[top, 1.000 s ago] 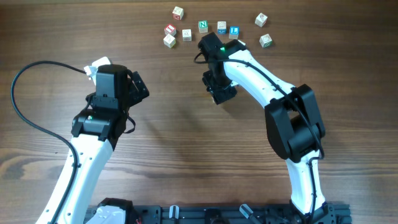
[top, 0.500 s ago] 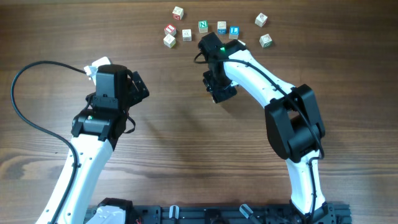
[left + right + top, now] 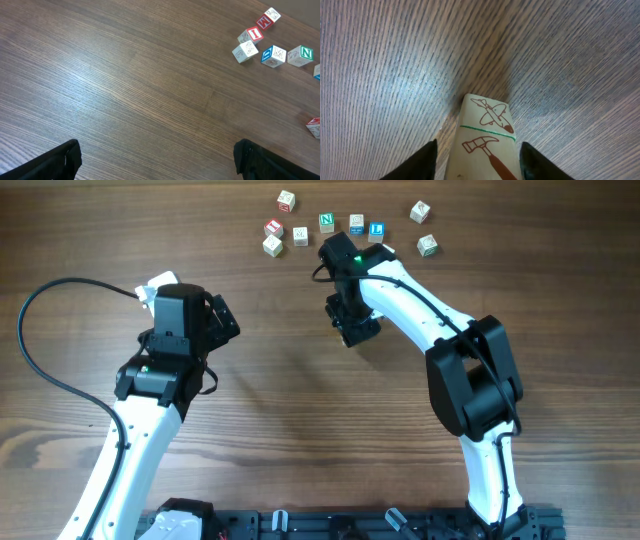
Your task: Form a tower
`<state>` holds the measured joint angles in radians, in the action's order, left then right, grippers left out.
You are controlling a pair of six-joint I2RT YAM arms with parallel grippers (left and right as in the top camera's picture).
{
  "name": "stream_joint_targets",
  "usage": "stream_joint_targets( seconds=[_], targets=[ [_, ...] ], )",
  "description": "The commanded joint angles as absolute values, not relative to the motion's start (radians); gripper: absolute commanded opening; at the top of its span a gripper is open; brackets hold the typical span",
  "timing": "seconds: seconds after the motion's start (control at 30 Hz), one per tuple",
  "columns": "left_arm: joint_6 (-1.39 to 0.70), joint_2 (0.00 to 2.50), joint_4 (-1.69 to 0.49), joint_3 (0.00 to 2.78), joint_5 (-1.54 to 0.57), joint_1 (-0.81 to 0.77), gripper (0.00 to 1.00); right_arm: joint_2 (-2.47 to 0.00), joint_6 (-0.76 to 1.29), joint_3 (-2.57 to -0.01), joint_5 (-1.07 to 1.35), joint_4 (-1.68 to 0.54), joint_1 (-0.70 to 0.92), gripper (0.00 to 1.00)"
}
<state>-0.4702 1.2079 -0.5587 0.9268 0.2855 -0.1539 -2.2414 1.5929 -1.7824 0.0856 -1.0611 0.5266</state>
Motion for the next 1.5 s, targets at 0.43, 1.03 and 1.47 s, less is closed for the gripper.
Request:
stream_joint_targets(
  seconds=[0.43, 1.03, 1.47],
  targets=[
    [-0.483, 1.201, -0.559, 0.931, 0.280, -0.147, 1.00, -2.268, 1.597, -1.773, 0.090, -1.067, 0.522, 0.37],
    [-0.483, 1.201, -0.559, 0.931, 0.280, -0.147, 1.00, -2.268, 1.610, -1.773, 0.105, -1.062, 0.522, 0.35],
    [-0.483, 1.201, -0.559, 0.932, 0.280, -0.147, 1.00, -2.268, 1.615, -1.773, 0.112, -1.065, 0.522, 0.34]
  ],
)
